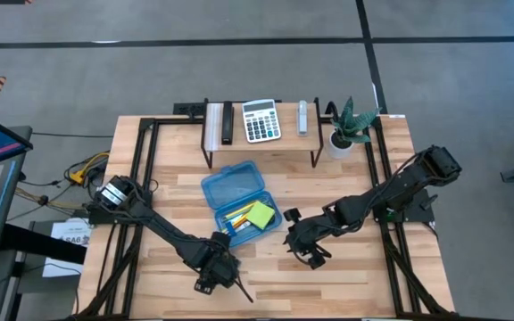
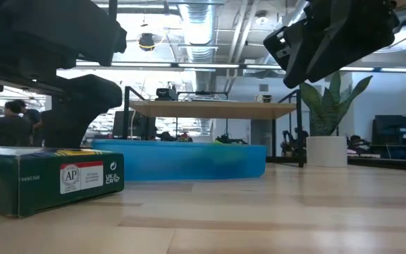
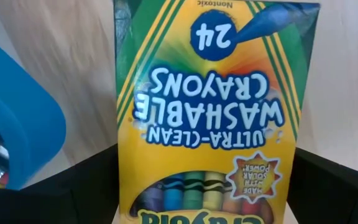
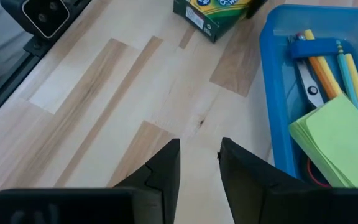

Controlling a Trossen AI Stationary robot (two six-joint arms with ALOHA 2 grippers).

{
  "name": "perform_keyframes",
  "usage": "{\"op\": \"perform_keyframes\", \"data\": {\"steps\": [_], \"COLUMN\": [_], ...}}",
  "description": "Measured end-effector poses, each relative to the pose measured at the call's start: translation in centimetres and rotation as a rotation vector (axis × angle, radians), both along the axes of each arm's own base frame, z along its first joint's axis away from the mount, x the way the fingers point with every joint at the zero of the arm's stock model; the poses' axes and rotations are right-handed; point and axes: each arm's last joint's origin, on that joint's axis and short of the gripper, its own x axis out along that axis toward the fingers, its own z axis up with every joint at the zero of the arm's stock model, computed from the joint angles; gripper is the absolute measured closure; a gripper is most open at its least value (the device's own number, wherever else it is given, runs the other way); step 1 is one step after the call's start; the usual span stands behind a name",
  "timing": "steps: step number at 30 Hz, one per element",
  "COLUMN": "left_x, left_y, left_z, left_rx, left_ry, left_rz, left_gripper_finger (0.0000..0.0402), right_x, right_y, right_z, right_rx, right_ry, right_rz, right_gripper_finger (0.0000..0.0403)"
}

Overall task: Pack school essentials
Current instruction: Put the yellow crayon box into the blue supply box

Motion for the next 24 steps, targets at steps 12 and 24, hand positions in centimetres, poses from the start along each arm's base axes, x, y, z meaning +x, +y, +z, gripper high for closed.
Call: {"op": "perform_keyframes", "data": {"steps": [12,24], "left_x": [-0.1,1.2], "left_y": [0.0,-0.7], "left_z": [-0.1,3.7], "left_rx": [-0.015,-0.088], "left_ry": [0.018,-0.091], "left_rz": [0.058,0.142], "left_gripper_finger": [0.0101,0.0119], "right_x": [-0.1,-1.5], "right_y": [0.0,0.9], "right_z": [-0.1,2.1], "right_rx": [-0.003,0.024], "right_ry": [0.007,-0.054], "right_rz": [0.0,0.044], "right_gripper_finger": [0.0269,0.0269]}}
